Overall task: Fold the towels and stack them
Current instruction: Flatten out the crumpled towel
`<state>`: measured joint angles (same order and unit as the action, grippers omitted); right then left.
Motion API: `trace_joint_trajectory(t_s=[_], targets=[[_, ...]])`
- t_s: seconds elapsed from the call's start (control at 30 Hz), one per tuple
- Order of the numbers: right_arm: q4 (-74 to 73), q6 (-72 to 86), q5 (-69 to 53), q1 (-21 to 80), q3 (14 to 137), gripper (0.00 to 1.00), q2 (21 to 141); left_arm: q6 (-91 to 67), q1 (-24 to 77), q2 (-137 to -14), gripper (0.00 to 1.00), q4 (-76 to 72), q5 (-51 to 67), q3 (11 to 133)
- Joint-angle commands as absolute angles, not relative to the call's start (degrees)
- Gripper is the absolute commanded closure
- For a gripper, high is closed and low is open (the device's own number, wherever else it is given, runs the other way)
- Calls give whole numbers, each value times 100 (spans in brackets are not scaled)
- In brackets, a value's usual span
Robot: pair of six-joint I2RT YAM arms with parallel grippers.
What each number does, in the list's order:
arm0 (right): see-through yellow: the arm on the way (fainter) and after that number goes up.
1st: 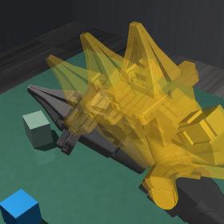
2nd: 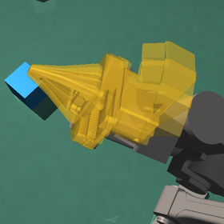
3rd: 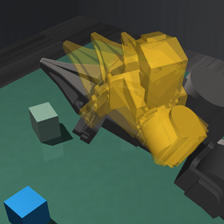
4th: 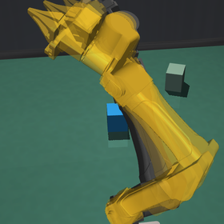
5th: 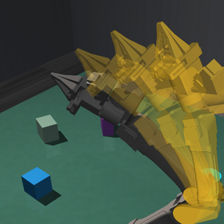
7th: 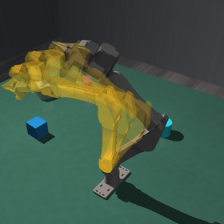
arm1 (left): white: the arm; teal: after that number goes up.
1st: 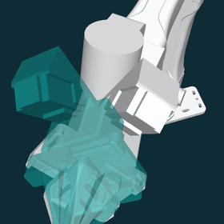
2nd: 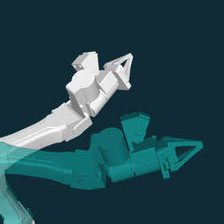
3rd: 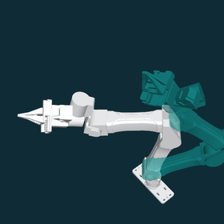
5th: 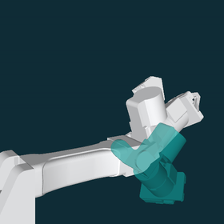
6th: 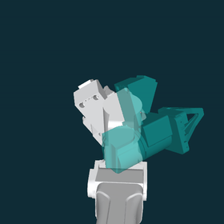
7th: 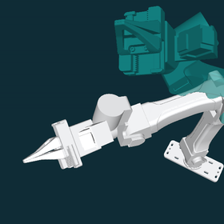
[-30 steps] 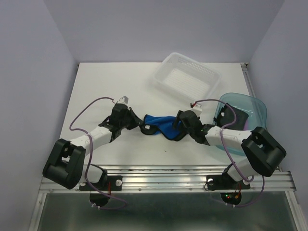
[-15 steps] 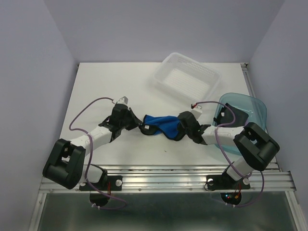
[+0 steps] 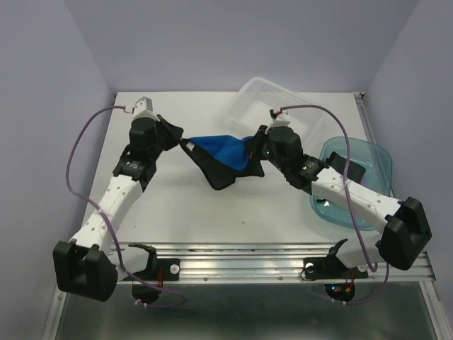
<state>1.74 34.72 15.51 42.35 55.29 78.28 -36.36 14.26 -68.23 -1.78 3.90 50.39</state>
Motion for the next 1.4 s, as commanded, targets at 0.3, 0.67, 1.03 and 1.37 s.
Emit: trace_joint_trajectory(t_s=[0.3,0.67,1.03,1.37], targets=[[-1194,3497,-208,4131,4572,93,6776,-5149,1406,-3912,100,1994,-572,3051],[-2496,2945,359,4131,4490,14,7119,-5301,1406,-3585,1,1890,-324,2961],[-2785,2866,1328,4122,5432,0,7901,-3833,1476,-7080,1,501,491,4482],[-3153,3056,-91,4507,4544,0,7145,-4481,1880,-6198,1,2300,44,3526]])
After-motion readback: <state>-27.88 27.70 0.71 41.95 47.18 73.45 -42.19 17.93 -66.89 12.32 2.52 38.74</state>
